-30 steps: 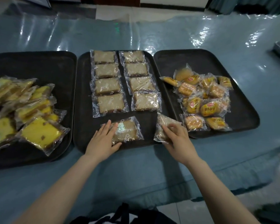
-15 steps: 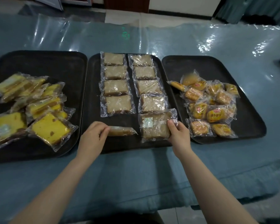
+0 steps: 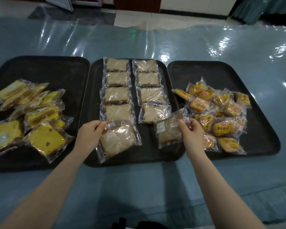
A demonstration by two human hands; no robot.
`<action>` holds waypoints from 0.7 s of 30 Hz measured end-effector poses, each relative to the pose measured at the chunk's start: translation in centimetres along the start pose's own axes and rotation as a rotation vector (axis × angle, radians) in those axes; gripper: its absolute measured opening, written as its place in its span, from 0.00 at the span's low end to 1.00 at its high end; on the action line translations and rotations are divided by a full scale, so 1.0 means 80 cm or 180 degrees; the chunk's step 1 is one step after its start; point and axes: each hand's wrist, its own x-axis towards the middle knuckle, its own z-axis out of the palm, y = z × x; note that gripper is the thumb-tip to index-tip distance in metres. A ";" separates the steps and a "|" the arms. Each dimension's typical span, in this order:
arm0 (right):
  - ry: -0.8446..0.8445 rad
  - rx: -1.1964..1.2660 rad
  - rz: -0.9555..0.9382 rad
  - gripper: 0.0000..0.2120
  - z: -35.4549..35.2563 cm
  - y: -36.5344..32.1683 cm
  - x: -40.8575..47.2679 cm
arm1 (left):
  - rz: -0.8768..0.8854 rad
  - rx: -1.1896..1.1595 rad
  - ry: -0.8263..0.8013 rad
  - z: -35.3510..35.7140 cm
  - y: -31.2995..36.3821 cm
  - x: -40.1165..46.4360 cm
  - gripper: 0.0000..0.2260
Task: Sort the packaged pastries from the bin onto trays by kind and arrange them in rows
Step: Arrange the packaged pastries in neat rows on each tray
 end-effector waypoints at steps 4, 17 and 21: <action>0.0057 -0.0291 -0.0318 0.07 -0.004 -0.004 -0.001 | -0.0029 0.0381 -0.0266 0.011 -0.003 0.014 0.07; -0.0758 -0.1376 -0.1144 0.10 0.066 0.026 -0.038 | 0.0536 0.1740 -0.1314 0.067 -0.028 -0.037 0.29; -0.1424 -0.2572 -0.1462 0.24 0.069 0.054 -0.025 | 0.0433 0.2089 -0.1533 0.080 -0.041 -0.062 0.33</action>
